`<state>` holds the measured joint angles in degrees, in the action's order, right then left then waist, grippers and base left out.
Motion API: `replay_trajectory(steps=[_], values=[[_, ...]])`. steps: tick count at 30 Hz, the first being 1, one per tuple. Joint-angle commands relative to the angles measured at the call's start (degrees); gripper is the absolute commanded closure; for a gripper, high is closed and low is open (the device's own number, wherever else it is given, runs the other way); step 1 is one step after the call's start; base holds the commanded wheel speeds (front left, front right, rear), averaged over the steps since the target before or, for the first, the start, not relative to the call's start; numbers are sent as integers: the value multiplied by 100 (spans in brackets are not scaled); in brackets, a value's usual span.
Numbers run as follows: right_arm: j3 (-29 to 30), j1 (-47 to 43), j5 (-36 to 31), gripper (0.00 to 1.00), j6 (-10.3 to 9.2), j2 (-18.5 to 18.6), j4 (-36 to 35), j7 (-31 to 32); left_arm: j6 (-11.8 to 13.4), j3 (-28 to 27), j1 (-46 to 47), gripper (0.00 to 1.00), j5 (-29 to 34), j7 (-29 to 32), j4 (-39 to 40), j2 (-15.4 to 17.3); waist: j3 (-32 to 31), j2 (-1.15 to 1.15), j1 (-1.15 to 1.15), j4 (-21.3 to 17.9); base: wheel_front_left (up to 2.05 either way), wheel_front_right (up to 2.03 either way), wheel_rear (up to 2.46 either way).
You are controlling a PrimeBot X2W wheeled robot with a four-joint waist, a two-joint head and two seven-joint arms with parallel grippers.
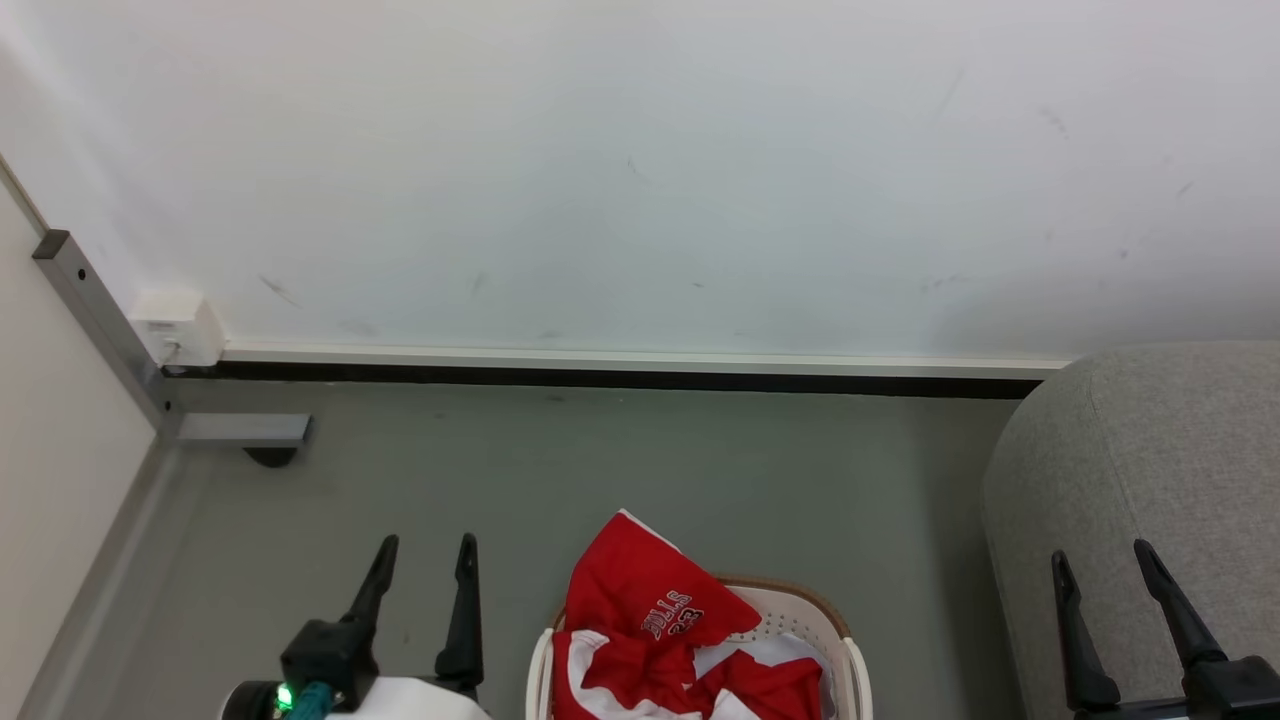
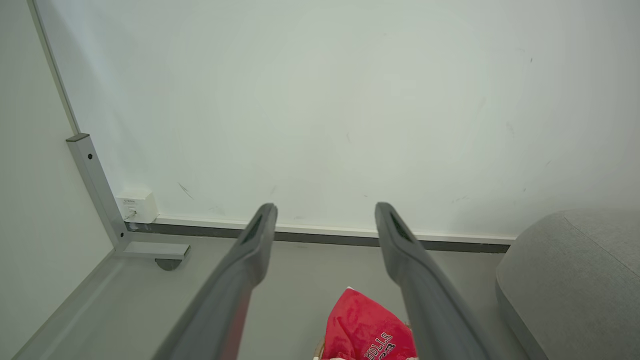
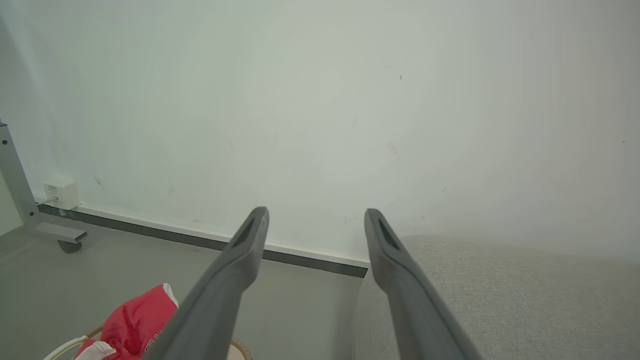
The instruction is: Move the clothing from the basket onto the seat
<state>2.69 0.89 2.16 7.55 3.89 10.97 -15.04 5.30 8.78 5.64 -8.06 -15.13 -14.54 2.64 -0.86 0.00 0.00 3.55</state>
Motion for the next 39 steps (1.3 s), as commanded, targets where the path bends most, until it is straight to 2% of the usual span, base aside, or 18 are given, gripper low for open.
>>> replay_trajectory(steps=[1, 14, 22, 29, 39], values=[[26, -57, 31, 0, -12, 21, 18, -21, -6, -11, 57, 0, 0, -4, -15, 43, 1, 0, 0, -4, 0, 0, 0], [31, 57, 180, 0, -12, 13, 61, -21, -28, -39, 25, 0, -15, -4, -12, 42, 50, 0, 0, -120, 0, 0, 0], [31, 246, 233, 0, -12, -8, -63, -21, -185, 80, 377, 0, 186, -3, -136, 40, 480, 0, 0, -410, 0, 0, 0], [19, 638, 279, 0, -12, -24, -200, -21, -627, 621, 1304, 0, 570, 33, -1152, 81, 1311, 0, 0, -704, 0, 0, 0], [-135, 1412, 381, 0, -12, -84, -393, -20, -1042, 1487, 2850, 0, 1214, 795, -2848, 112, 2703, 0, 0, -1112, 0, 0, 0]])
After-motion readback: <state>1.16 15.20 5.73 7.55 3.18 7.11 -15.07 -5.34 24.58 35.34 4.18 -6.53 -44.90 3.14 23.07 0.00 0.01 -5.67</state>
